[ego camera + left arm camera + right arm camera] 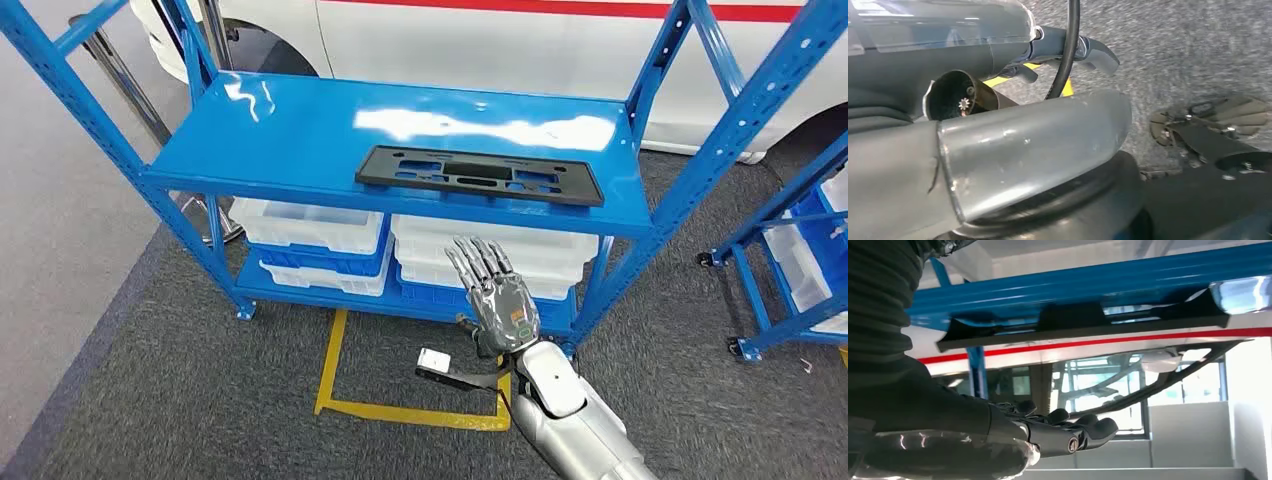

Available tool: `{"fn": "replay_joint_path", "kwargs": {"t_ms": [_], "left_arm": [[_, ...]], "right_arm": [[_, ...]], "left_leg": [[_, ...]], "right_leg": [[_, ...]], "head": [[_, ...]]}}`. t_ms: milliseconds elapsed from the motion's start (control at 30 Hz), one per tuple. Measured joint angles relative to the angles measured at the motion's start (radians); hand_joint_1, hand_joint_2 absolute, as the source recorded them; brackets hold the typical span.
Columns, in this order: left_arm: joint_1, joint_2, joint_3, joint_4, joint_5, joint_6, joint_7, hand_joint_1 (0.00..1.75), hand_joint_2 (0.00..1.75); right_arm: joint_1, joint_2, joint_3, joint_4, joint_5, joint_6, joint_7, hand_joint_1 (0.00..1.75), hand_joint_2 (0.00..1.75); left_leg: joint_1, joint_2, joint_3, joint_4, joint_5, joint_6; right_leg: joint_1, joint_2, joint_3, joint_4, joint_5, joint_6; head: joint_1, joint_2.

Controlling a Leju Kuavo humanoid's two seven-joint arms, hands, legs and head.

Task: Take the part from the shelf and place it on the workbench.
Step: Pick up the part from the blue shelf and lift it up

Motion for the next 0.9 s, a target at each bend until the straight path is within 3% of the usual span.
{"fn": "replay_joint_path", "kwargs": {"t_ms": [67, 100, 200, 233, 267, 300, 367, 400, 433, 500, 567, 633, 700, 767, 800, 833, 900], "left_arm": [[-0.002, -0.001, 0.000, 0.000, 0.000, 0.000, -0.001, 0.00, 0.00], [-0.003, -0.002, 0.000, 0.000, 0.000, 0.000, -0.002, 0.00, 0.00], [-0.005, -0.001, 0.000, 0.000, 0.000, 0.001, -0.005, 0.00, 0.00], [-0.004, -0.002, 0.000, 0.000, 0.000, 0.001, -0.005, 0.00, 0.00], [-0.002, -0.002, 0.000, 0.000, 0.000, 0.001, -0.006, 0.00, 0.00], [-0.001, -0.002, -0.001, 0.000, 0.000, 0.001, -0.006, 0.00, 0.00], [0.000, -0.003, -0.003, 0.001, 0.001, 0.001, -0.006, 0.00, 0.00], [-0.002, -0.003, -0.004, 0.001, 0.001, 0.001, -0.006, 0.00, 0.00], [-0.003, -0.003, -0.006, 0.001, 0.001, 0.001, -0.005, 0.00, 0.00], [-0.004, -0.003, -0.007, 0.002, 0.002, 0.001, -0.004, 0.00, 0.00], [-0.003, -0.002, -0.008, 0.002, 0.002, 0.001, -0.003, 0.00, 0.00], [-0.005, -0.001, -0.010, 0.002, 0.003, 0.001, -0.002, 0.00, 0.00], [-0.004, -0.001, -0.013, 0.002, 0.004, 0.001, -0.002, 0.00, 0.00], [-0.001, -0.001, -0.014, 0.002, 0.005, 0.001, -0.002, 0.00, 0.00], [0.000, 0.000, -0.015, 0.002, 0.006, 0.001, -0.001, 0.00, 0.00], [0.001, 0.000, -0.015, 0.002, 0.008, 0.002, -0.001, 0.00, 0.00], [0.004, 0.003, -0.015, 0.004, 0.011, 0.002, -0.001, 0.00, 0.00]], "right_arm": [[-0.002, 0.000, 0.000, -0.001, -0.001, 0.000, 0.000, 0.00, 1.75], [-0.004, 0.000, 0.000, -0.001, -0.001, 0.000, 0.000, 0.00, 1.75], [-0.001, -0.001, 0.000, -0.001, -0.004, 0.001, 0.002, 0.00, 1.75], [0.002, -0.001, 0.000, 0.000, -0.006, 0.002, 0.004, 0.00, 1.75], [0.005, -0.002, 0.000, 0.000, -0.008, 0.003, 0.006, 0.00, 1.75], [0.007, -0.003, 0.000, 0.000, -0.010, 0.003, 0.008, 0.00, 1.75], [0.009, -0.009, 0.000, 0.002, -0.018, 0.004, 0.013, 0.00, 1.75], [0.011, -0.013, 0.000, 0.004, -0.021, 0.004, 0.015, 0.00, 1.75], [0.014, -0.016, 0.000, 0.006, -0.024, 0.003, 0.016, 0.00, 1.75], [0.017, -0.021, 0.000, 0.008, -0.029, 0.001, 0.017, 0.00, 1.75], [0.017, -0.025, 0.000, 0.006, -0.035, -0.001, 0.018, 0.00, 1.75], [0.018, -0.027, -0.001, 0.005, -0.039, -0.001, 0.018, 0.00, 1.75], [0.021, -0.027, -0.001, 0.005, -0.040, -0.001, 0.017, 0.00, 1.75], [0.023, -0.027, -0.001, 0.005, -0.040, 0.000, 0.016, 0.00, 1.75], [0.024, -0.027, -0.001, 0.005, -0.040, 0.000, 0.016, 0.00, 1.75], [0.024, -0.027, -0.001, 0.005, -0.040, 0.000, 0.016, 0.00, 1.75], [0.026, -0.026, -0.001, 0.005, -0.040, 0.000, 0.015, 0.00, 1.75]], "left_leg": [[0.002, -0.001, 0.014, -0.007, -0.005, 0.005], [0.004, -0.001, 0.027, -0.011, -0.011, 0.009], [0.005, -0.002, 0.061, -0.014, -0.040, 0.015], [0.006, -0.003, 0.075, -0.014, -0.052, 0.014], [0.006, -0.003, 0.091, -0.014, -0.064, 0.013], [0.007, -0.003, 0.109, -0.014, -0.078, 0.010], [0.007, -0.004, 0.139, -0.012, -0.106, 0.002], [0.006, -0.004, 0.148, -0.011, -0.118, -0.004], [0.004, -0.005, 0.155, -0.009, -0.127, -0.010], [0.004, -0.006, 0.163, -0.004, -0.133, -0.021], [0.006, -0.006, 0.144, 0.044, -0.127, -0.029], [0.009, -0.006, 0.074, 0.158, -0.137, -0.037], [0.010, -0.006, -0.010, 0.262, -0.192, -0.042], [0.010, -0.006, -0.055, 0.269, -0.232, -0.040], [0.010, -0.006, -0.058, 0.231, -0.217, -0.035], [0.008, -0.006, -0.054, 0.173, -0.168, -0.028], [0.001, -0.008, -0.044, 0.060, -0.037, -0.014]], "right_leg": [[-0.002, -0.004, -0.020, 0.041, 0.001, 0.006], [-0.005, -0.006, -0.048, 0.088, -0.005, 0.011], [-0.013, -0.009, -0.168, 0.234, -0.069, 0.026], [-0.015, -0.010, -0.196, 0.246, -0.083, 0.029], [-0.016, -0.011, -0.210, 0.230, -0.078, 0.031], [-0.017, -0.012, -0.210, 0.187, -0.046, 0.031], [-0.015, -0.019, -0.201, 0.071, 0.073, 0.023], [-0.012, -0.021, -0.197, 0.031, 0.117, 0.016], [-0.010, -0.022, -0.196, 0.010, 0.144, 0.009], [-0.008, -0.020, -0.186, 0.004, 0.137, -0.006], [-0.010, -0.016, -0.164, -0.005, 0.127, -0.020], [-0.012, -0.014, -0.139, -0.011, 0.112, -0.029], [-0.012, -0.012, -0.113, -0.013, 0.090, -0.032], [-0.011, -0.008, -0.079, -0.013, 0.064, -0.031], [-0.009, -0.005, -0.060, -0.013, 0.050, -0.030], [-0.008, -0.004, -0.044, -0.014, 0.036, -0.029], [-0.005, -0.001, -0.018, -0.013, 0.011, -0.023]], "head": [[0.001, 0.000], [0.002, 0.000], [0.003, 0.000], [0.003, 0.000], [0.003, 0.000], [0.003, 0.000], [0.002, 0.000], [0.001, 0.000], [0.000, 0.000], [-0.002, 0.000], [-0.004, 0.000], [-0.005, 0.000], [-0.005, 0.000], [-0.005, 0.000], [-0.005, 0.000], [-0.005, 0.000], [-0.005, 0.000]]}}
